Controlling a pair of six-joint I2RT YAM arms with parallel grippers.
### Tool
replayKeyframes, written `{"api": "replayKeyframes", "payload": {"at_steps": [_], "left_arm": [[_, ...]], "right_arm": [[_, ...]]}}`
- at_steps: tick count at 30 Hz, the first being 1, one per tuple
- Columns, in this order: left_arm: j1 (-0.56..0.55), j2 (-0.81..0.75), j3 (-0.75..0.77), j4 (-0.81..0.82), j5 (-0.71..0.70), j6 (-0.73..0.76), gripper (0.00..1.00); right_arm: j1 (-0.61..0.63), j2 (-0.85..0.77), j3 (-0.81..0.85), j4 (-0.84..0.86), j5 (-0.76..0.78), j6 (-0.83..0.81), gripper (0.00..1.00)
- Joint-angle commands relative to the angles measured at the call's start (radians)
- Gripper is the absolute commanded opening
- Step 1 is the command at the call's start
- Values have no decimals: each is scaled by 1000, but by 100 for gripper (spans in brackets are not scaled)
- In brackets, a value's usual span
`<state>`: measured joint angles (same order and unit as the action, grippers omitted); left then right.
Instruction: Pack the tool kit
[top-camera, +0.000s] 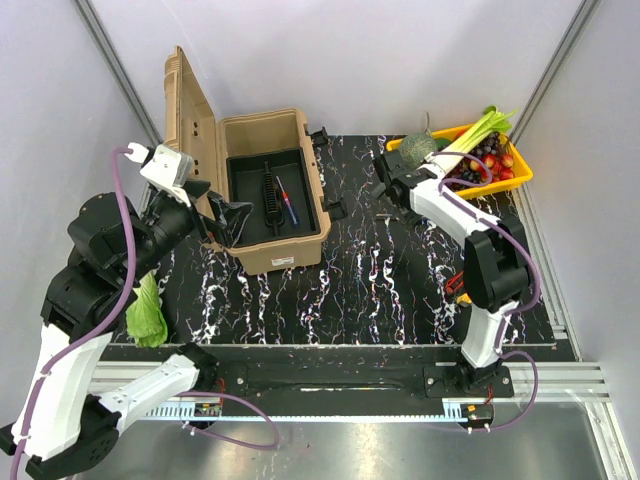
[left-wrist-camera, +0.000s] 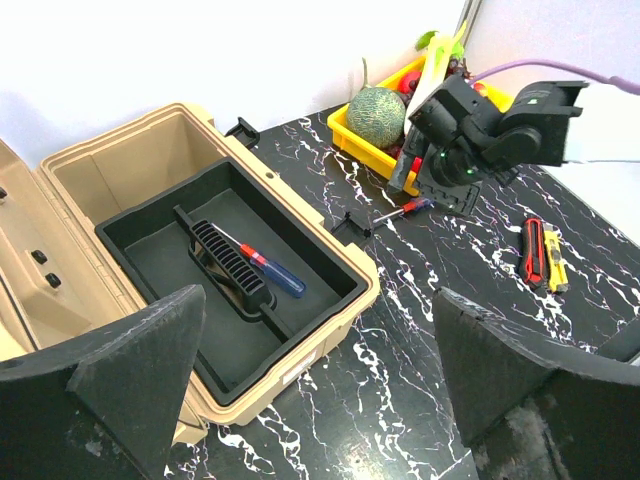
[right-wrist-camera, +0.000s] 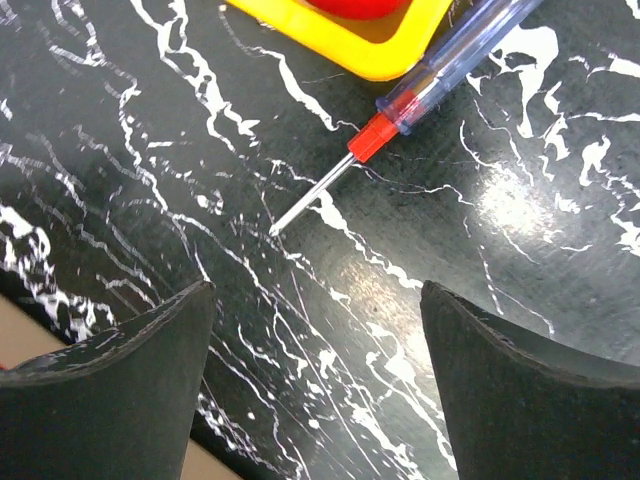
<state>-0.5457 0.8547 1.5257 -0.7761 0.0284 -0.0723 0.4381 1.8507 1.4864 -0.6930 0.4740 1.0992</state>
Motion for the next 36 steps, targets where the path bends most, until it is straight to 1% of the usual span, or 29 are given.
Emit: {"api": "replayKeyframes", "payload": {"at_steps": [1,2,6,13,16,22,24,27,35,36], "left_arm": [[-3,-6,10,21,-24,5,99],[-3,-8,10,20,-51,6,99],[-3,-14,8,12,-74,14,99],[-3,-23,10,12,-122,28,99],[-3,-25,10,14,-142,35,99],[-3,-19,10,17,-160,46,99],[-3,-20,5,21,-177,45,99],[-2,-23,7,24,-199,43,99],[-2,-43,5,37,-231,40,99],[-3,-45,7,38,-234,40,99]], "right_arm": [[-30,91,84,-31,49,232,86],[-38,119,109,-51,35,263,84],[-56,225,198,-103,12,332,78],[-70,323,245,-166,29,441,60],[-75,341,253,-177,34,467,55],[-81,357,253,-188,48,504,52],[-85,361,250,-201,45,528,48],[-91,364,247,-218,34,559,40],[-117,374,255,-229,-1,579,40],[-119,377,253,-229,-8,576,39]]}}
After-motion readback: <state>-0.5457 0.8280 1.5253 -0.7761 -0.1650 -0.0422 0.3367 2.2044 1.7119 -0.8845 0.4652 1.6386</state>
